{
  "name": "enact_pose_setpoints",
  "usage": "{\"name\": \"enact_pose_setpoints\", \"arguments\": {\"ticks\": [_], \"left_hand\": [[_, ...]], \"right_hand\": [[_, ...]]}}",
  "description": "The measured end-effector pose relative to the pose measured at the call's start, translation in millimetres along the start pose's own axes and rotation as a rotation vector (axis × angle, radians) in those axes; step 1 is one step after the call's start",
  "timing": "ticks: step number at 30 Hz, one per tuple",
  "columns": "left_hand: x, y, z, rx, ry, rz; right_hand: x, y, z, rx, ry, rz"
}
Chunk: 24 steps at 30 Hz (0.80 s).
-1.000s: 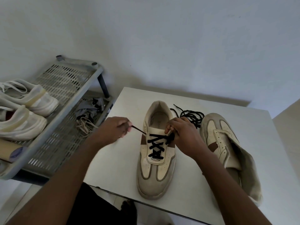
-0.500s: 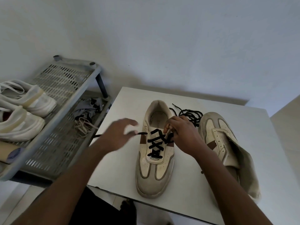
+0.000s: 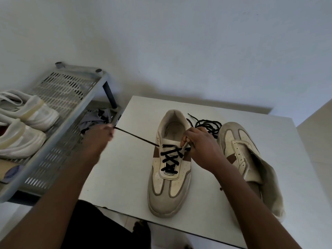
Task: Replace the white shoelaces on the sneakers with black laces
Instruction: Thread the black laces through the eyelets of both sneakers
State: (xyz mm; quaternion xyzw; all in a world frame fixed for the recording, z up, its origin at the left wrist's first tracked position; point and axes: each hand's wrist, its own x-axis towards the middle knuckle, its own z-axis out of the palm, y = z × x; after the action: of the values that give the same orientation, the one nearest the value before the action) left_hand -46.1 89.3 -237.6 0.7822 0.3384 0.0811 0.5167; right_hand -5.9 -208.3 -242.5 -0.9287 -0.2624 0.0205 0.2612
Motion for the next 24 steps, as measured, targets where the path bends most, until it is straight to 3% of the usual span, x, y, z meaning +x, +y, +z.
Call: {"name": "enact_pose_setpoints", "arguments": {"ticks": [2,4,7,9,11,13,19,24], "left_hand": [[12.6,-10.6,-15.9,-0.091,0.190,-0.094],[18.0,-19.6,-15.1,-0.080,0.197,-0.140],[4.4,-13.1,3.2,0.572,0.163,0.028],[-18.1,-0.2,25.0,0.809,0.079,0.269],[-41.0,8.1,49.8,0.682,-0.178,0.544],[-55.4,8.3,66.1,0.548,-0.387,0.670],[-51.2,10.1,60.0,0.486,-0.333,0.718],[-53.1,11.4,57.9,0.505,-0.478,0.634]], "right_hand": [[0.7,0.4,0.1,-0.009,0.004,-0.005],[1.4,-0.6,0.7,-0.017,0.013,-0.008],[2.1,-1.4,1.6,-0.014,0.016,-0.007],[2.3,-2.0,1.4,-0.006,0.012,-0.011],[2.4,-2.1,1.6,-0.011,0.015,-0.018],[2.7,-1.9,2.8,-0.021,0.018,-0.026],[2.2,-1.2,3.4,-0.012,0.026,-0.036],[1.9,-2.3,3.2,-0.014,0.034,-0.039]]}}
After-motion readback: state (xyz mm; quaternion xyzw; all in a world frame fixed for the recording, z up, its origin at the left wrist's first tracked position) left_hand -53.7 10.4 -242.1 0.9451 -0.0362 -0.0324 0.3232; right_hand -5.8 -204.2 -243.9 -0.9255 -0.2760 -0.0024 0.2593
